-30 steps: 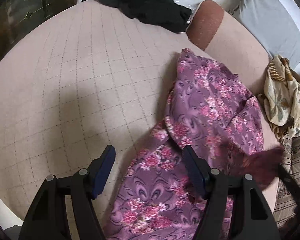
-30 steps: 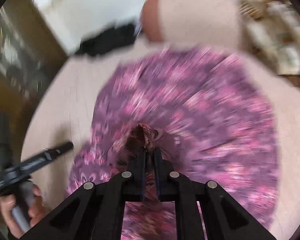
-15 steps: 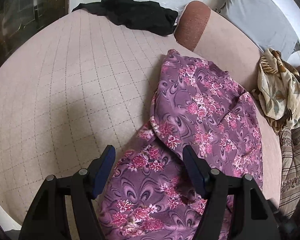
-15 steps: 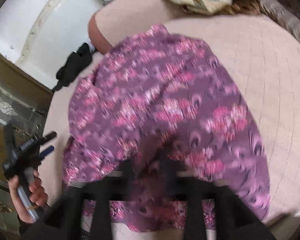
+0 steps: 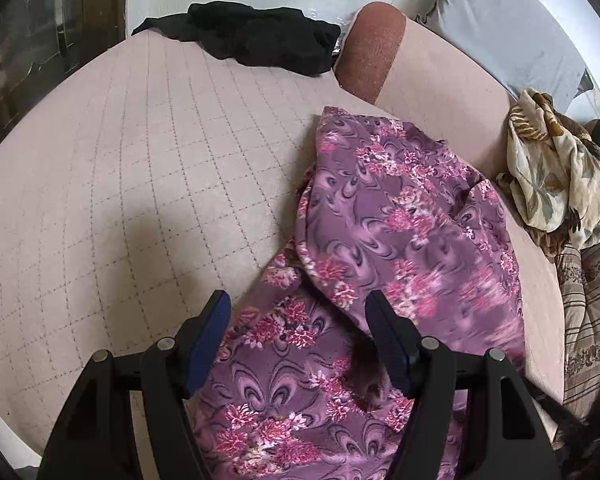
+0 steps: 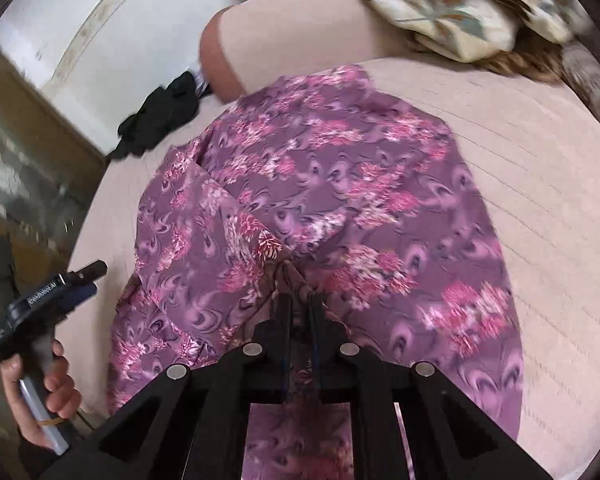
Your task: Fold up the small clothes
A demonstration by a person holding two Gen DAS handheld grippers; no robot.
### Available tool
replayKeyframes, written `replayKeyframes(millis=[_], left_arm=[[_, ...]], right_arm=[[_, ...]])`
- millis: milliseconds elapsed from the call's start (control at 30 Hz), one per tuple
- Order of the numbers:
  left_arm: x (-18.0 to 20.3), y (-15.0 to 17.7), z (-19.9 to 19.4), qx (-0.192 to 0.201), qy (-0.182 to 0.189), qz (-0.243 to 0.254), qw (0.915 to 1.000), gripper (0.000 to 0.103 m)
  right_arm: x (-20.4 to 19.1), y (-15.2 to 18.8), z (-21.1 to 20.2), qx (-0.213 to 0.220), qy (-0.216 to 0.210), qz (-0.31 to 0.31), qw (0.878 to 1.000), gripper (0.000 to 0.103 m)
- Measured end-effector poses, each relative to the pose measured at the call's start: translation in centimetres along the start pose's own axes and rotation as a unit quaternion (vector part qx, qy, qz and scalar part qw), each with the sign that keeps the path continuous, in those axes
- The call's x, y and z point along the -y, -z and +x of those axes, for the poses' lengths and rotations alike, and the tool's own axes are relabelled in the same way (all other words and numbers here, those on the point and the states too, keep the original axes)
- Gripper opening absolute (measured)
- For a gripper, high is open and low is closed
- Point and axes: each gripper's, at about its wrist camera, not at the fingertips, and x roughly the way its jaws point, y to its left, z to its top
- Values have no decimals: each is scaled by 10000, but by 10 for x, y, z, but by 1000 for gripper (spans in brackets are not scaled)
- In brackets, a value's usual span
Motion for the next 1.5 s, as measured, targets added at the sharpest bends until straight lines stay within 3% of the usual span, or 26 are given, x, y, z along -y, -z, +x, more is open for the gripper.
replayKeyframes(millis=[100, 167, 200, 233, 300, 367, 500, 567, 700, 767, 833, 867, 900, 967, 1000, 1033, 1167, 1333, 1400, 1433, 1467, 1500], left_arm=[[2, -6, 1, -164, 98, 8, 9998, 69], [1, -18, -3, -213, 193, -30, 9996, 69], [0, -26, -4, -225, 217, -69, 9995, 69], [-1, -38, -5, -237, 262, -108, 9993, 69], [-2, -63, 0, -285, 314, -184, 9989, 72], [-1, -93, 12, -261, 234, -255, 9991, 73], [4, -143, 70, -513, 19, -328, 9981, 73], [7, -160, 107, -729, -11, -407, 9965, 73], [16, -183, 156, -925, 142, -496, 9944, 72], [24, -194, 171, -928, 284, -444, 9943, 72], [31, -201, 185, -1013, 270, -352, 9939, 63], [33, -203, 194, -1124, 225, -309, 9929, 47], [34, -203, 200, -1222, 201, -284, 9919, 21], [37, -201, 208, -1285, 113, -97, 9916, 7], [40, -202, 205, -1189, 102, 79, 9928, 4], [41, -204, 197, -1042, 114, 263, 9941, 3], [27, -229, 156, -235, 367, 244, 9988, 3], [34, -251, 157, 137, -281, 551, 9980, 3], [42, -245, 184, 118, -780, 848, 9933, 4], [43, -242, 198, -43, -994, 962, 9904, 4], [43, -238, 213, -305, -1100, 976, 9887, 8], [38, -231, 219, -605, -1140, 856, 9879, 9]], right_arm=[[5, 8, 41, -779, 518, -111, 9956, 14], [7, 4, 38, -909, 360, -35, 9952, 17], [5, -4, 21, -649, 122, -21, 9978, 27], [4, -13, 5, -438, -54, -12, 9990, 56], [6, -42, -25, 24, -318, -32, 9995, 93], [12, -76, -34, 227, -490, -149, 9984, 94], [47, -146, -1, 282, -404, -65, 9988, 91], [68, -173, 27, 161, -489, 161, 9985, 85], [88, -225, 99, -179, -447, 363, 9982, 74], [92, -250, 129, -244, -426, 384, 9981, 72], [94, -269, 149, -251, -419, 410, 9980, 72], [95, -278, 162, -318, -379, 408, 9979, 72], [95, -285, 171, -355, -337, 400, 9980, 68], [97, -292, 186, -503, -367, 380, 9973, 47], [99, -293, 190, -540, -358, 354, 9973, 23], [102, -295, 187, -456, -374, 344, 9977, 11], [112, -300, 144, 287, -275, 359, 9986, 6], [109, -306, 140, 479, 171, 180, 9985, 5], [111, -309, 151, 504, 427, 211, 9976, 4], [112, -309, 161, 491, 816, 188, 9953, 1], [116, -307, 177, 334, 1462, 95, 9887, 1], [121, -304, 190, 75, 1581, 68, 9874, 3]])
